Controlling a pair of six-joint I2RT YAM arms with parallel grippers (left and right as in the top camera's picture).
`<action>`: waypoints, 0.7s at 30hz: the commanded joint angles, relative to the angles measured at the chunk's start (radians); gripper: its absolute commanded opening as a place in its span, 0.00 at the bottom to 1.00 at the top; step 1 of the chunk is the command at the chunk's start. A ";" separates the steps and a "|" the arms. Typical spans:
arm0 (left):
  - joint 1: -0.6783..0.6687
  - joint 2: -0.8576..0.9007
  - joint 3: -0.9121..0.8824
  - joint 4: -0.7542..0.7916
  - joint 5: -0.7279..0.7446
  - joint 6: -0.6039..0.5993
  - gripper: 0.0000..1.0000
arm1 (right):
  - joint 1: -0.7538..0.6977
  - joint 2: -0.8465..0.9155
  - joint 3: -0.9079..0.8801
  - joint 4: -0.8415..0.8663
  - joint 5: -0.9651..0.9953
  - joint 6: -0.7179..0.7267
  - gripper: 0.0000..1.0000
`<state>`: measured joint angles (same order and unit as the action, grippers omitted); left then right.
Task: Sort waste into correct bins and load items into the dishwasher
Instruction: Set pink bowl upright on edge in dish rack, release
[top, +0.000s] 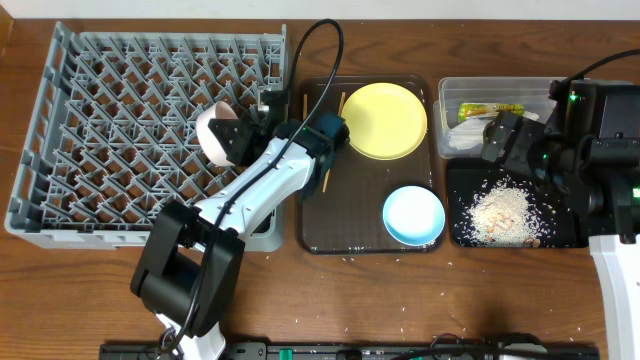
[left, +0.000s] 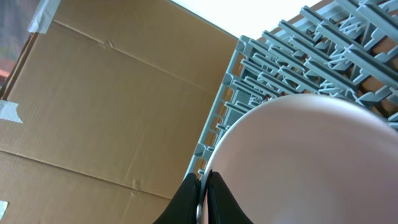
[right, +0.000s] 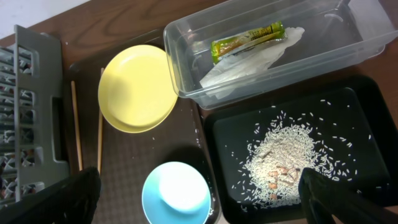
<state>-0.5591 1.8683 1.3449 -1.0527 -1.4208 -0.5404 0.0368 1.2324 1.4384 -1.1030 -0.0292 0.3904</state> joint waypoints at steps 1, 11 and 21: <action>0.000 0.004 -0.006 -0.010 -0.020 0.016 0.07 | -0.010 -0.001 -0.003 0.000 0.006 0.009 0.99; 0.014 0.004 -0.073 0.036 -0.043 0.004 0.07 | -0.010 -0.001 -0.003 0.000 0.006 0.009 0.99; 0.019 0.004 -0.100 0.034 -0.112 -0.013 0.07 | -0.010 -0.001 -0.003 0.000 0.006 0.009 0.99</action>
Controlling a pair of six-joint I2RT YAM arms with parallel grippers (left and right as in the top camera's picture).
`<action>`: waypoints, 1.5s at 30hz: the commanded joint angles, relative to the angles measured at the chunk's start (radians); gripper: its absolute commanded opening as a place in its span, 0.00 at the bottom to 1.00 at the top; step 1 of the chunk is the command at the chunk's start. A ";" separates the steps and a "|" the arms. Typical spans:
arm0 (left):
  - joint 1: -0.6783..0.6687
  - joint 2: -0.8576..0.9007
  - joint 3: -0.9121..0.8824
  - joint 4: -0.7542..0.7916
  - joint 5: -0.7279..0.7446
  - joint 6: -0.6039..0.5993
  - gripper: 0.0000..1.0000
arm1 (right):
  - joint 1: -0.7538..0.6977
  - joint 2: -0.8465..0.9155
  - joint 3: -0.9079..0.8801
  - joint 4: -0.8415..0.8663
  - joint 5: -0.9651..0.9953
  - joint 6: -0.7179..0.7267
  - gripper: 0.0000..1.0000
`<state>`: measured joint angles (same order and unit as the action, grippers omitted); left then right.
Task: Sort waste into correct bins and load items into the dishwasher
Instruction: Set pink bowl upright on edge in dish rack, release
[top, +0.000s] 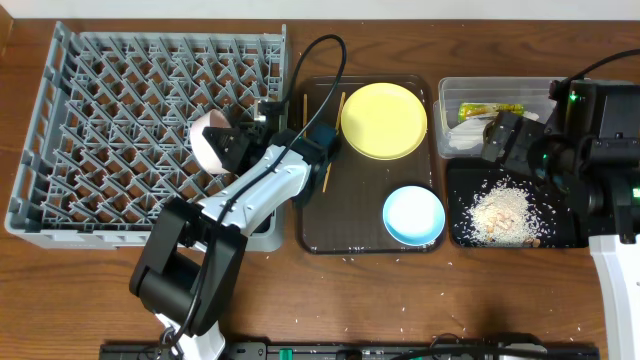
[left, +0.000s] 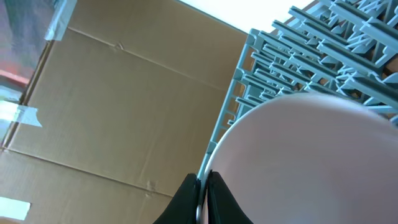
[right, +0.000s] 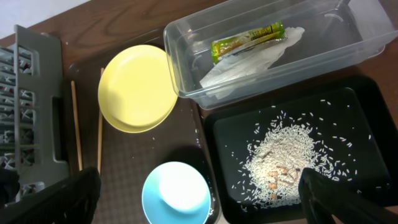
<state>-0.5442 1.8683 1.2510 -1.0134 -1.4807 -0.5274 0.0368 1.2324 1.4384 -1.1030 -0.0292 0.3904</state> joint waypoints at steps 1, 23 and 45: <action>0.005 0.004 -0.006 -0.011 -0.066 -0.027 0.07 | -0.010 -0.001 -0.003 0.000 0.006 0.010 0.99; 0.002 0.004 -0.021 0.004 -0.088 -0.027 0.07 | -0.010 -0.001 -0.003 0.000 0.006 0.009 0.99; -0.115 0.004 -0.105 0.111 0.003 -0.027 0.17 | -0.010 -0.001 -0.003 0.000 0.006 0.009 0.99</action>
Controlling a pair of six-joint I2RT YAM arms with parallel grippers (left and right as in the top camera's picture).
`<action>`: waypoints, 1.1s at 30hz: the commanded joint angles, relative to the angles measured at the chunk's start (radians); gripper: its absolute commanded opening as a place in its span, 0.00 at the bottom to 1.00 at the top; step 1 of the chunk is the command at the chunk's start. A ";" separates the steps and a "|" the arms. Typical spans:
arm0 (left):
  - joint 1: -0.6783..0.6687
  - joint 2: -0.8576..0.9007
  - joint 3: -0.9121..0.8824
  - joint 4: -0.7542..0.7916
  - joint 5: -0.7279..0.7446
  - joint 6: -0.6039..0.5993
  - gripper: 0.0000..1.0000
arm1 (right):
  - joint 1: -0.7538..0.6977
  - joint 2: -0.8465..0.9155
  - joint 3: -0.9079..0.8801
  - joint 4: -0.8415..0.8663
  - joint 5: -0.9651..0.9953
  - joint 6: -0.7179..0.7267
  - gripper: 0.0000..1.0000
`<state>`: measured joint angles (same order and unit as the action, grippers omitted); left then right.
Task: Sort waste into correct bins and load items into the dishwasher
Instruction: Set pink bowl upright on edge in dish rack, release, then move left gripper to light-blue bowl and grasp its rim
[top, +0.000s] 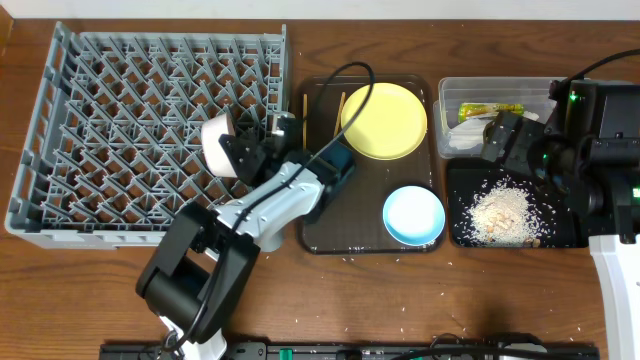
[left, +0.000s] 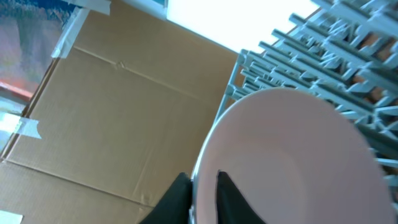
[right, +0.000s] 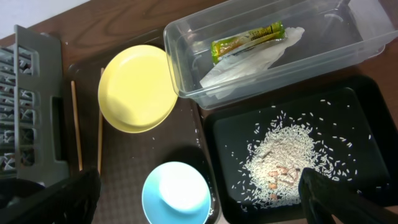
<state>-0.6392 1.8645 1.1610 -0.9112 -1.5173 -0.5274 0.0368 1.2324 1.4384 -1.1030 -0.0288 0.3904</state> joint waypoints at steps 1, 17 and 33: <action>-0.026 0.008 -0.015 0.010 0.077 -0.027 0.17 | -0.010 -0.001 -0.003 0.000 0.006 0.009 0.99; -0.027 -0.110 0.079 0.076 0.560 -0.027 0.52 | -0.010 -0.001 -0.003 0.000 0.006 0.009 0.99; -0.027 -0.535 0.081 0.146 0.940 0.030 0.71 | -0.010 -0.001 -0.003 0.000 0.006 0.009 0.99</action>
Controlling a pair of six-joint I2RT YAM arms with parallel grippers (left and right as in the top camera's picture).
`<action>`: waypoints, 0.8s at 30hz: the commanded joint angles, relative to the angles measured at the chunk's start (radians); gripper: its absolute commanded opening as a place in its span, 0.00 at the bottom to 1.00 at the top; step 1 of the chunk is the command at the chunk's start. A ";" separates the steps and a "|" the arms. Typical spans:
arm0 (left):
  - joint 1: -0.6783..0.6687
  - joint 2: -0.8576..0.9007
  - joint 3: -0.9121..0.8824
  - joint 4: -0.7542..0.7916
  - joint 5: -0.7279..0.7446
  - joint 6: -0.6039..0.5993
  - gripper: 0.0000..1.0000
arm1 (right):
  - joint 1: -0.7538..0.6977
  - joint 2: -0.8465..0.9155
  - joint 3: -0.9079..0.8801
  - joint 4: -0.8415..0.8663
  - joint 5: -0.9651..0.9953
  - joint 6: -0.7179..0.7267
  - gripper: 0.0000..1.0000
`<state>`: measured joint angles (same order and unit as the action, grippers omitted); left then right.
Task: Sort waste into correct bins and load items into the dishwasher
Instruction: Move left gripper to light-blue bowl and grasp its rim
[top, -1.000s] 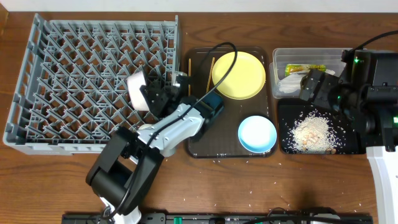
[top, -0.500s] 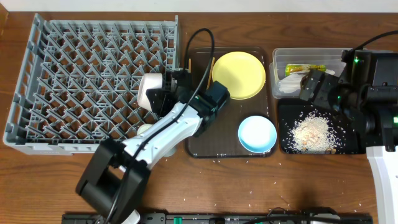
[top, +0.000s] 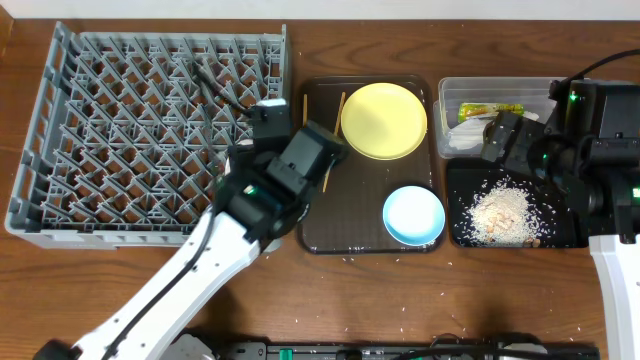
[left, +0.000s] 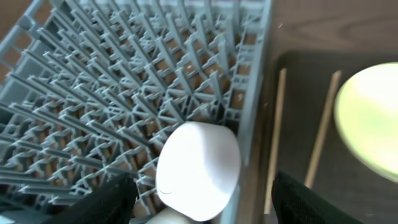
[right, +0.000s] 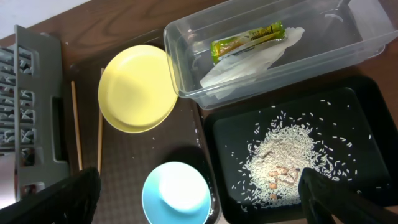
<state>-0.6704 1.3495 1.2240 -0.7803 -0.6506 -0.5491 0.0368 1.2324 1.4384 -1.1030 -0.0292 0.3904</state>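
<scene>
A pale pink bowl (left: 199, 165) rests tipped among the tines of the grey dish rack (left: 124, 93), close to its right wall. My left gripper (left: 208, 202) hangs open above the bowl, holding nothing. In the overhead view the left arm hides the bowl. On the brown tray (top: 340, 235) lie a yellow plate (top: 384, 120), a blue bowl (top: 414, 215) and two chopsticks (left: 275, 137). My right gripper (right: 199, 196) is open and empty, high over the tray and the bins.
A clear bin (top: 490, 90) at the back right holds a green wrapper (right: 245, 38) and white paper. In front of it a black bin (top: 460, 230) holds spilled rice. Rice grains are scattered on the wooden table near its front edge.
My left gripper held the pink bowl by its rim over the rack. Now it is open and higher up, and the bowl sits in the rack by the right wall. The right arm is unchanged.
My left gripper was shut on the pink bowl's rim at the rack's right side. It then held the bowl further left over the tines, then lower with the fingers slightly apart. Now the bowl lies in the rack and the gripper is open above it.
</scene>
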 joint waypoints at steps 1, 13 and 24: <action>0.004 -0.019 0.018 0.024 0.126 0.090 0.71 | -0.010 -0.001 -0.003 0.000 0.006 0.009 0.99; -0.068 0.421 0.017 0.374 1.027 -0.246 0.62 | -0.010 -0.001 -0.003 0.000 0.006 0.009 0.99; -0.091 0.600 0.017 0.409 1.040 -0.282 0.62 | -0.010 -0.001 -0.003 0.000 0.006 0.009 0.99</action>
<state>-0.7547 1.9053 1.2289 -0.3676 0.3725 -0.8146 0.0368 1.2331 1.4368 -1.1030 -0.0292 0.3904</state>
